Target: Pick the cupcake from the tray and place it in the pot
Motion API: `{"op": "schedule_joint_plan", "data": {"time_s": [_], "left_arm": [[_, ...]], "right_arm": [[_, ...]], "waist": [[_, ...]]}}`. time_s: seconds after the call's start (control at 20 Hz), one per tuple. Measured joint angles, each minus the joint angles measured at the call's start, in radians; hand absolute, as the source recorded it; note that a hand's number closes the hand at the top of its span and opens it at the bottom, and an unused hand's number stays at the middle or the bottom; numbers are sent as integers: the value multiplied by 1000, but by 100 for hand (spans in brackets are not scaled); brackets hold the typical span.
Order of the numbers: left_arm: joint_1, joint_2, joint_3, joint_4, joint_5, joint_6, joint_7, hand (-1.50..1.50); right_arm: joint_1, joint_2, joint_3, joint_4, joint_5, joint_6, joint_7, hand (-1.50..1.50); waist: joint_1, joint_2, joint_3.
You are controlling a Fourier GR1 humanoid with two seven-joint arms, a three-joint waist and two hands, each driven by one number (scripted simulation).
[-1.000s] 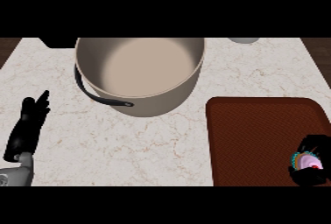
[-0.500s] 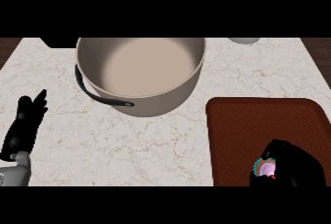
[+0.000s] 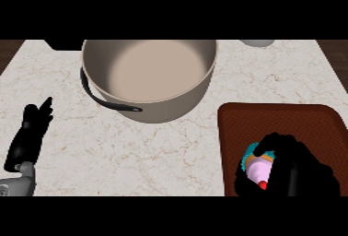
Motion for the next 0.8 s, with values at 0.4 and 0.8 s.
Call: {"op": "schedule_joint_plan", "data": {"time_s": [0.4,0.8], "left_arm": [[-14,7,8,2,0,-12,2,0],[-42,-12,-12,12,-15,-10,9,0]], "right_arm": [[-403,16,73,14,68,52,30,150],[-738,17,-77,229,-158,87,55,150]], "waist": [[10,1,0],[32,5,-1]]}}
